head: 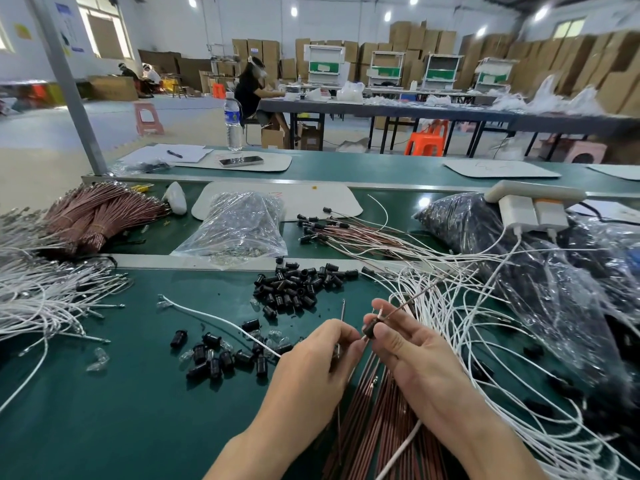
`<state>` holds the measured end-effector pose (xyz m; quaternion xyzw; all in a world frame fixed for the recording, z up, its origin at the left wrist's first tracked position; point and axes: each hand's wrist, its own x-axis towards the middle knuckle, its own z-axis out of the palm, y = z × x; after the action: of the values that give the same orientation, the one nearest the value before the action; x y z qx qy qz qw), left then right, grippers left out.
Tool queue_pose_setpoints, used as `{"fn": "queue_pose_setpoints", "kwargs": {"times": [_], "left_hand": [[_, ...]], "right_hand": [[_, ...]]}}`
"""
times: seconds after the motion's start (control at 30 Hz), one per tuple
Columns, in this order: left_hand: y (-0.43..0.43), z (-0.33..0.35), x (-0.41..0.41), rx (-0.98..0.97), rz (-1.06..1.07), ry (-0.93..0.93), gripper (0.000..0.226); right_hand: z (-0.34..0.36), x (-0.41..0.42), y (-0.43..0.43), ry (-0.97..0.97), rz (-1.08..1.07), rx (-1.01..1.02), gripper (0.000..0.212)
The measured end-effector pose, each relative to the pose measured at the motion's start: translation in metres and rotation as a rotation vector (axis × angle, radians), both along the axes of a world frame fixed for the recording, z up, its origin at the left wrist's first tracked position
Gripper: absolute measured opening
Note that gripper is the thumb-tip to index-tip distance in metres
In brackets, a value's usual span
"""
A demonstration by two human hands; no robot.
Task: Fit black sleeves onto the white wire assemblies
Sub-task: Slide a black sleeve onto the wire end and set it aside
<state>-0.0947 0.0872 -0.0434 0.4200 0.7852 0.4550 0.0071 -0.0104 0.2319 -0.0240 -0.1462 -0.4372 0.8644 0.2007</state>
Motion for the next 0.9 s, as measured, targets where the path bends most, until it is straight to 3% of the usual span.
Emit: {"fn": "queue_pose_setpoints", "kwargs": {"times": [0.13, 0.53, 0.77, 0.9], "left_hand": [[0.001, 0.003, -0.001, 0.062, 0.007, -0.023, 0.006], [-0.001, 0.003, 0.001, 0.046, 0.071, 0.191, 0.042], [-0.003, 0.011, -0.001, 0.052, 0.123, 0.34, 0.023], [-0.007, 0.012, -0.013, 0.075, 0.2, 0.409, 0.024]], "right_hand": [[-0.002, 0.001, 0.0, -0.006, 0.056, 0.043, 0.025], [-0.004, 0.0, -0.002, -0.075, 0.052, 0.072, 0.032], [0.003, 0.002, -0.007, -0.074, -0.037, 0.149, 0.029], [0.01, 0.008, 0.004, -0.013, -0.132, -0.035, 0.019]]}}
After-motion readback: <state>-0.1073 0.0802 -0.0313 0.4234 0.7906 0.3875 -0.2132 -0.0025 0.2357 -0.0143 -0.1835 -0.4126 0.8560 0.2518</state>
